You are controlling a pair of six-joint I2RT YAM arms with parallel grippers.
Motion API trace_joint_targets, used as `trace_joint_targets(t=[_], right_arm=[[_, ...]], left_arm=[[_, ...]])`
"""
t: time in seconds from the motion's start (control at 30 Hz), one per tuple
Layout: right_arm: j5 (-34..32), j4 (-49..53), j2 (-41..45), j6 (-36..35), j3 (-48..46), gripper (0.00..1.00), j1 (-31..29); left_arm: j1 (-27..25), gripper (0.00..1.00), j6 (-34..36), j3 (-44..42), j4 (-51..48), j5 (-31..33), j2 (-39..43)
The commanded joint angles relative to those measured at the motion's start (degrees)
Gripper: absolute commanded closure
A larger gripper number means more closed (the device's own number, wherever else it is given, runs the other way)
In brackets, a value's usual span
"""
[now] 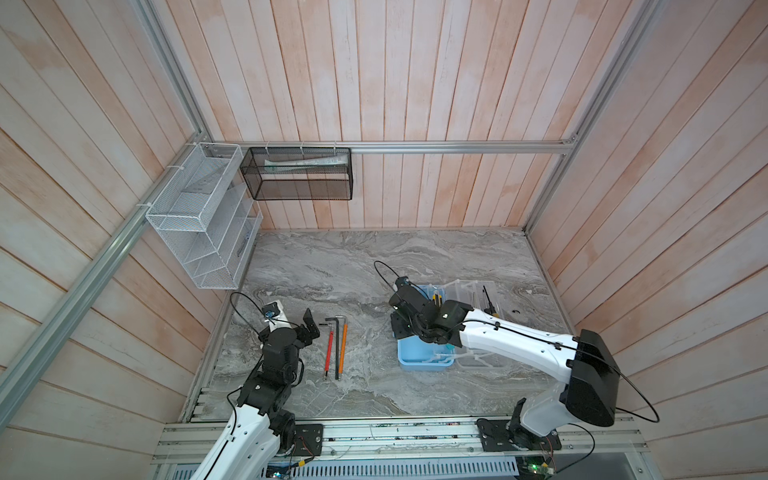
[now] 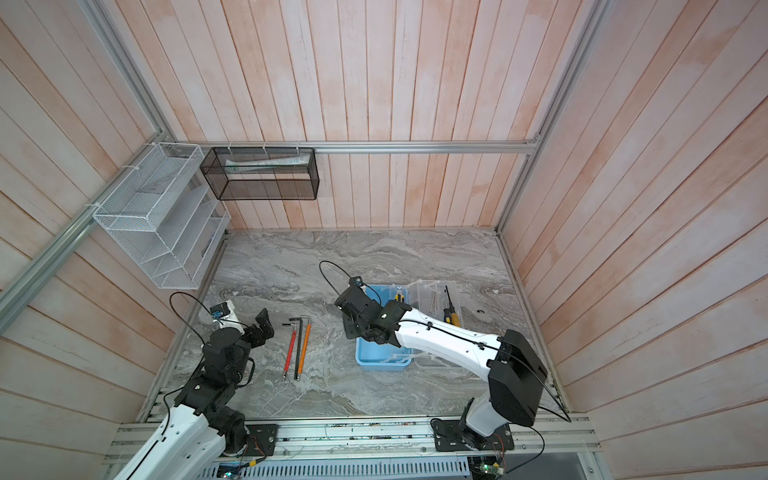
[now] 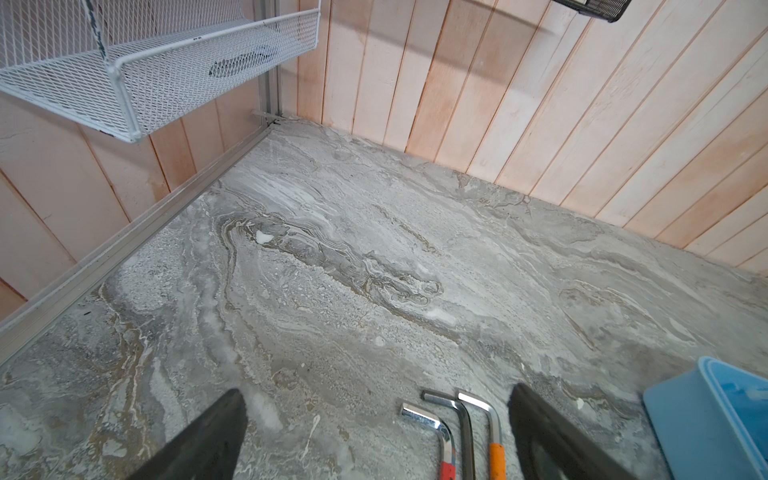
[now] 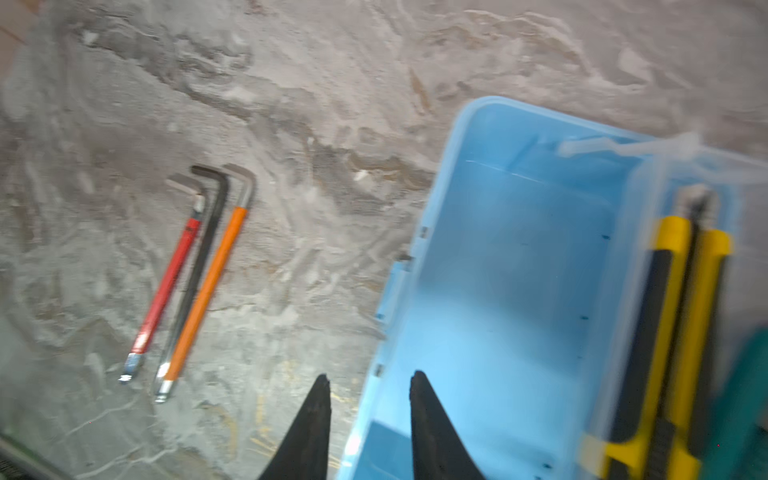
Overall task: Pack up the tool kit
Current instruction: 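Move the open right gripper back over the orange-handled hex key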
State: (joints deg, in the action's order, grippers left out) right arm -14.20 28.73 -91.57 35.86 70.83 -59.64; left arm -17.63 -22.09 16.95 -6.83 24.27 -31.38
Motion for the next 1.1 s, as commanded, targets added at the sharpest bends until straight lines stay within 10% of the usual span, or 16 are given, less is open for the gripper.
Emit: trace_joint_targets(t=[0.0,0.47,1.07], right_arm=[[2.8,-4.6,-8.4,0.9,4.8,0.63,-1.8],[4.8,-2.0,-33.2,-0.6,26.3,0.55,-5.0],[3.7,3.0,-41.1,-0.1,33.0,0.56,-6.0]], left_arm=[[0.2,0.00,0.3,0.1,0.3,-0.4,0.4],[0.2,0.00,0.2,0.0,0.2,-0.2,1.0],[0.2,0.00,0.1,-0.2,-0.1,-0.1,1.9]])
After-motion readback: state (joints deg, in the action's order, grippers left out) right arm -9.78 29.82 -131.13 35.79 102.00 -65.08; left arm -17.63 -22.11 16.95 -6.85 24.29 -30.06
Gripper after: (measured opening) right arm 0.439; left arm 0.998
